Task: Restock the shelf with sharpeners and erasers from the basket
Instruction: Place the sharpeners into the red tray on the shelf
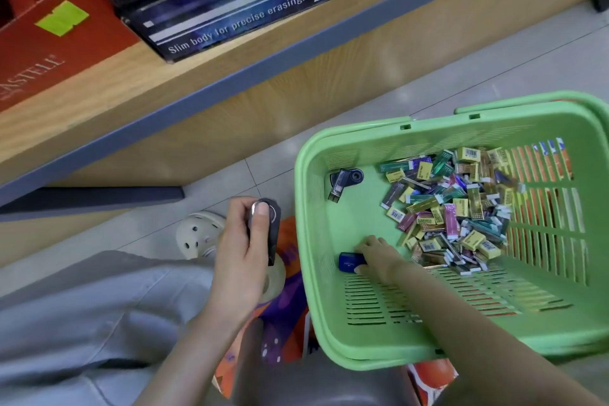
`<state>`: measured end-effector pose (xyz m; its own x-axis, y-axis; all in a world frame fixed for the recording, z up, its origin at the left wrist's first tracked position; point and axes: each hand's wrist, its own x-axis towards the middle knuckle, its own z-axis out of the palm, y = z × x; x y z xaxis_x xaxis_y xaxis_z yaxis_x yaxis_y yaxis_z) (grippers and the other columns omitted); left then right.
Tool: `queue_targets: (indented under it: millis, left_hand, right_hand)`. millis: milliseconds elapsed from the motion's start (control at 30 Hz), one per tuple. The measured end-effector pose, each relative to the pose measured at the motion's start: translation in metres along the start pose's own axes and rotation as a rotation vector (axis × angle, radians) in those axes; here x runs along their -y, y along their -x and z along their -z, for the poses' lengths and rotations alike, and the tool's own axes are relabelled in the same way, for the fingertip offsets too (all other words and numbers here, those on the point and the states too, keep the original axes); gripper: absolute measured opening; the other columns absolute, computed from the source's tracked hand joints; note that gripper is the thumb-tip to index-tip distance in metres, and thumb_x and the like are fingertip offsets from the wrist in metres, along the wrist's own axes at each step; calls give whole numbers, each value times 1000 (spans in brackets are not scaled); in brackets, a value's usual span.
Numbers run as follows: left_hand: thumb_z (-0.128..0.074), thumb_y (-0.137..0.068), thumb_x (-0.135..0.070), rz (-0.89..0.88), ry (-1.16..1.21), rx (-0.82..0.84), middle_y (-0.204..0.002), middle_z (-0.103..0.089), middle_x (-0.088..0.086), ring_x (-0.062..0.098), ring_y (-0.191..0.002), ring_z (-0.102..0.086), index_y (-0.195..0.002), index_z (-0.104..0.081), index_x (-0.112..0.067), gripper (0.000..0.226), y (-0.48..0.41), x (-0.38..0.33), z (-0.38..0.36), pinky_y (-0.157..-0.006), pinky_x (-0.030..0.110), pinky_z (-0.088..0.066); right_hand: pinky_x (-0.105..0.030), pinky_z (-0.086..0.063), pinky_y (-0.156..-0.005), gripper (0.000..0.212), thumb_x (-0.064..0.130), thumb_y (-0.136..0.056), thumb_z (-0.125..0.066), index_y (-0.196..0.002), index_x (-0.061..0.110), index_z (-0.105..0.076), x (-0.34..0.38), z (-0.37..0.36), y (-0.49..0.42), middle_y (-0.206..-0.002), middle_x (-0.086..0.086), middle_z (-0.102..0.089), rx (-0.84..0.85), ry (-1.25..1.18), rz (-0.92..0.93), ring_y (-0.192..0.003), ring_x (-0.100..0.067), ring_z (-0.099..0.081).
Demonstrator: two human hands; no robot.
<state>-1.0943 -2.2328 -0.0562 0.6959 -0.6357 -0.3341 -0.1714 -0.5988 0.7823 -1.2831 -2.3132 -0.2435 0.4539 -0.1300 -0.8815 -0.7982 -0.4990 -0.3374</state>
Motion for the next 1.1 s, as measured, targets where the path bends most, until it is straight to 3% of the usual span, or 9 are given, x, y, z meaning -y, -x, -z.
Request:
queue_targets:
  millis: [100, 267, 367, 433, 567, 767, 967, 1100]
  left_hand:
    - [-38, -96, -45, -8, -5, 51, -59, -53, -7, 5, -54, -50, -83, -43, -28, 22, 5, 0, -2, -57, 20, -41]
    - [-43, -93, -31, 29, 104, 84, -49, -55, 6, 15, -42, -55, -87, -44, -22, 11, 14, -9, -4, -48, 14, -42]
    - [-45, -87, -37, 126, 251, 110, -54, -58, 7, 17, -45, -56, -90, -45, -19, 18, 15, -10, -3, -49, 21, -47]
    - [-47, -93, -25, 201, 355, 107, -60, -58, 6, 11, -47, -54, -92, -45, -14, 11, 15, -12, -3, -47, 19, -47]
    - [-51, -95, -12, 301, 515, 105, -55, -60, -12, 4, -49, -54, -94, -47, -10, 4, 16, -20, 0, -45, 20, -46]
    - [-54, -95, -13, 385, 701, 83, -61, -59, -3, 14, -53, -56, -91, -49, -9, 7, 22, -40, 11, -47, 24, -48]
    - [-54, -95, -20, 326, 691, 151, -82, -63, 10, 12, -59, -60, -98, -48, -12, 10, 37, -48, 31, -53, 24, -51]
    - [-54, -95, -20, 248, 712, 160, -85, -65, 6, 8, -60, -60, -97, -51, -17, 5, 44, -55, 51, -56, 23, -50]
  right_hand:
    - [-36, -37, -100, 41, 26, -92, -57, -131, 15, -49, 0, 3, -4, -131, -9, -43, 20, -26, -7, -120, -25, -42]
    - [-31, -41, -89, 31, 18, -92, -57, -122, 12, -50, -1, 13, 2, -121, -9, -58, 25, -187, 2, -107, -24, -54]
    - [-29, -43, -80, 30, 21, -94, -54, -122, 12, -48, 0, 38, 21, -114, -8, -62, -155, -315, 41, -93, -21, -58]
    - [-27, -46, -72, 29, 25, -96, -52, -122, 14, -45, 4, 59, 41, -107, -5, -62, -333, -442, 53, -84, -18, -61]
    - [-15, -48, -61, 25, 23, -95, -53, -119, 16, -51, 21, 96, 90, -98, 1, -63, -533, -745, 151, -79, -12, -65]
    - [-19, -52, -67, 18, 16, -87, -64, -104, 18, -59, 67, 120, 153, -93, -2, -70, -585, -1014, 360, -75, -8, -65]
    - [-19, -52, -68, 15, 11, -85, -62, -98, 17, -60, 115, 124, 194, -88, 2, -70, -625, -983, 505, -76, -8, -63]
    - [-22, -53, -68, 16, 11, -84, -63, -99, 16, -60, 138, 128, 213, -91, -2, -70, -671, -946, 541, -79, -13, -62]
